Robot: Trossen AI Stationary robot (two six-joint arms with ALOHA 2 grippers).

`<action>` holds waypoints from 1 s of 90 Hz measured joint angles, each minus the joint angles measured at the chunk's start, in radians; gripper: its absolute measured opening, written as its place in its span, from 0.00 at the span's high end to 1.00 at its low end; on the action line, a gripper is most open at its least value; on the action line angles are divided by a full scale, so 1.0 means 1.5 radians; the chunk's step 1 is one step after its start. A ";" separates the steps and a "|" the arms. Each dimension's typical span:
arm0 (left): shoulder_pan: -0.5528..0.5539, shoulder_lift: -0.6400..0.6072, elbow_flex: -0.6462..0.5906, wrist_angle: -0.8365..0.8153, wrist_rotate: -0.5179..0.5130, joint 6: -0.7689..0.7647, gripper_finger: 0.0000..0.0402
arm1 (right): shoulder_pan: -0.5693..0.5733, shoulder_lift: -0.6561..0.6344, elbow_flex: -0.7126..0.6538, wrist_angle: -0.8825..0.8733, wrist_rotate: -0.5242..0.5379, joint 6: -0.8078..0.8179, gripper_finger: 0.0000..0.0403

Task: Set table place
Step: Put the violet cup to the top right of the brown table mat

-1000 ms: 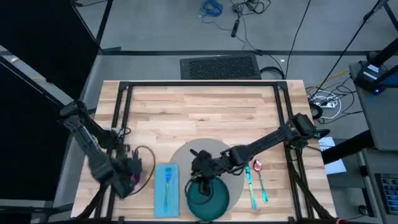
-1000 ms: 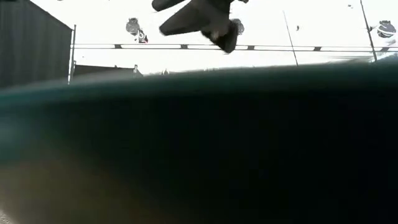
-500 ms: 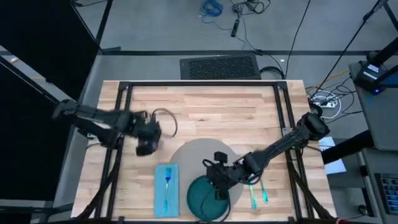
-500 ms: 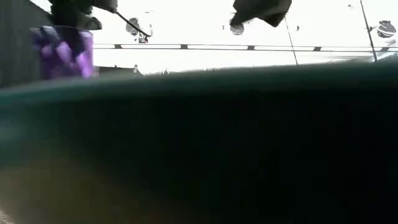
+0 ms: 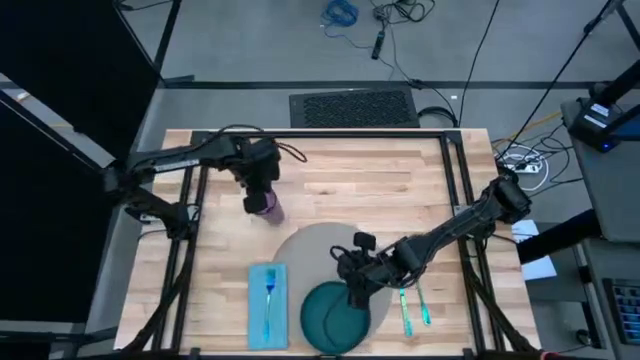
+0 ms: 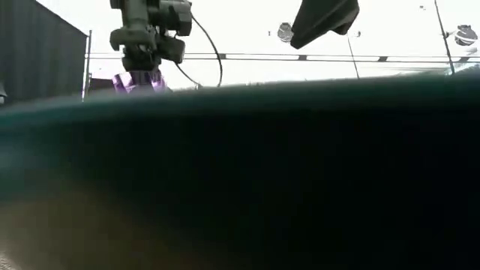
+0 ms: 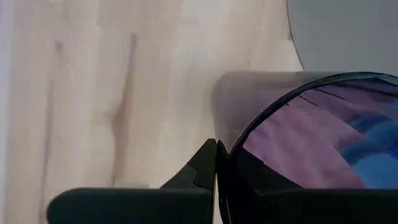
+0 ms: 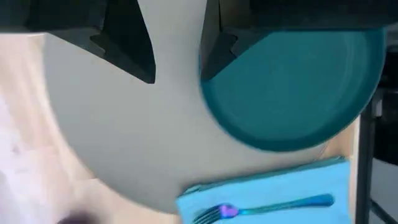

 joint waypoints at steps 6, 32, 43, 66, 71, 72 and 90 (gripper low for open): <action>0.001 0.010 0.000 0.000 0.009 0.012 1.00 | -0.008 -0.009 0.000 -0.003 -0.001 -0.008 0.72; 0.002 0.015 0.001 -0.027 0.030 0.037 1.00 | -0.036 -0.024 0.000 -0.027 -0.022 -0.030 0.72; 0.001 0.015 0.004 -0.037 0.030 0.001 1.00 | -0.043 -0.024 0.000 -0.026 -0.036 -0.042 0.72; 0.000 0.015 0.057 -0.033 0.030 0.004 0.99 | -0.048 -0.024 0.000 -0.018 -0.035 -0.052 0.72; 0.000 0.015 0.073 -0.033 0.031 0.005 0.97 | -0.048 -0.024 0.000 -0.019 -0.035 -0.052 0.72; 0.000 0.015 0.075 -0.033 0.031 0.004 0.96 | -0.048 -0.024 0.000 -0.019 -0.035 -0.052 0.72; 0.000 0.016 0.095 -0.033 0.047 0.005 0.87 | -0.047 -0.024 0.000 -0.014 -0.034 -0.051 0.72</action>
